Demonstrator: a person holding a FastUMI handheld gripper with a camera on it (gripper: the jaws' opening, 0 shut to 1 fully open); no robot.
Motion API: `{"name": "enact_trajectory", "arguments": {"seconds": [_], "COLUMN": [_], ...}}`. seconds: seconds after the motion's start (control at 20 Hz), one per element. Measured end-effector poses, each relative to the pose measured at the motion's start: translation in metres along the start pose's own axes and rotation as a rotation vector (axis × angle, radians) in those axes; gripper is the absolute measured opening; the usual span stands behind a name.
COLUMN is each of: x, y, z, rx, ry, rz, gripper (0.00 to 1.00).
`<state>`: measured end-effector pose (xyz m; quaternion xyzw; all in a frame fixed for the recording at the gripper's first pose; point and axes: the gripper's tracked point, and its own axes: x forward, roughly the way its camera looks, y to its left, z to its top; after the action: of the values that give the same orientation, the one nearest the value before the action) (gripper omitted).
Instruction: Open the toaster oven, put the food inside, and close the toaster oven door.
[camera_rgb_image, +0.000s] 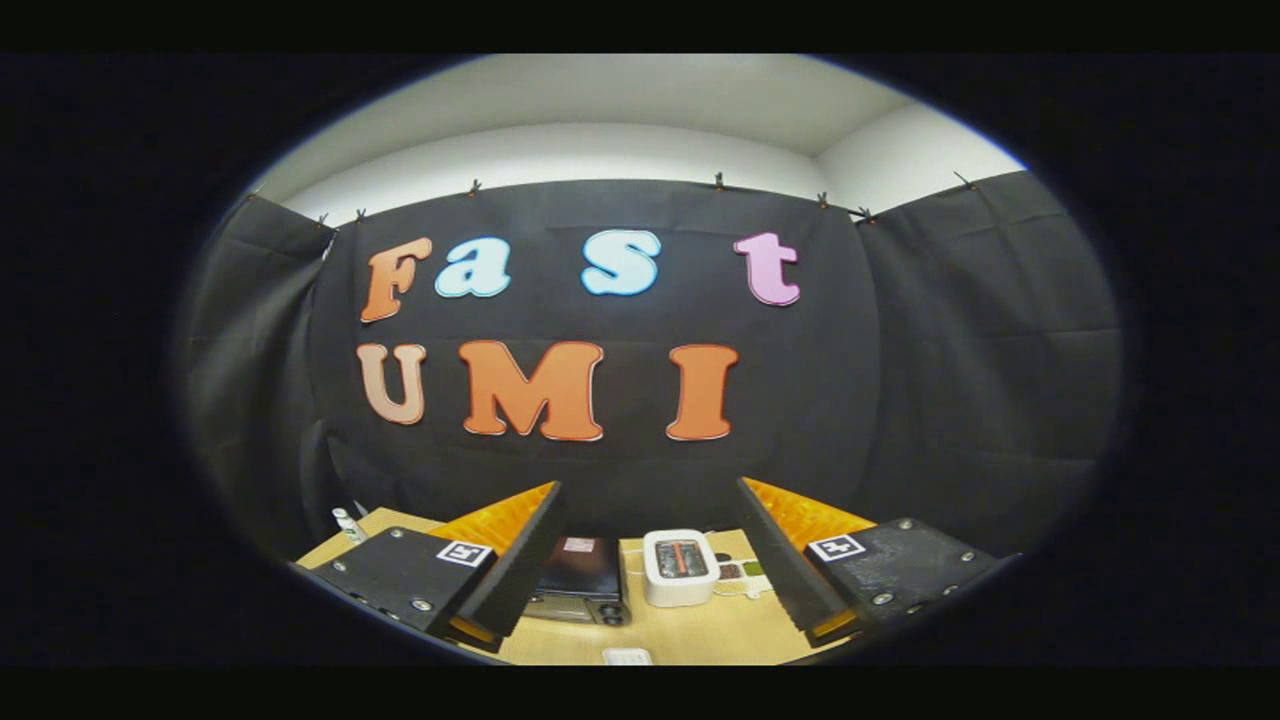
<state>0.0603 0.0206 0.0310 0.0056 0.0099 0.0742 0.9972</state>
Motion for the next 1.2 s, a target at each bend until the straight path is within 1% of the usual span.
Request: {"name": "enact_trajectory", "arguments": {"seconds": [0.3, 0.7, 1.2], "x": [-0.012, 0.004, 0.016], "y": [0.006, 0.015, 0.016], "z": [0.010, -0.007, -0.011], "rx": [0.052, 0.031, 0.048], "ry": [-0.040, -0.017, -0.013], "rz": [0.052, 0.057, 0.055], "gripper": [0.99, 0.99, 0.99]}}
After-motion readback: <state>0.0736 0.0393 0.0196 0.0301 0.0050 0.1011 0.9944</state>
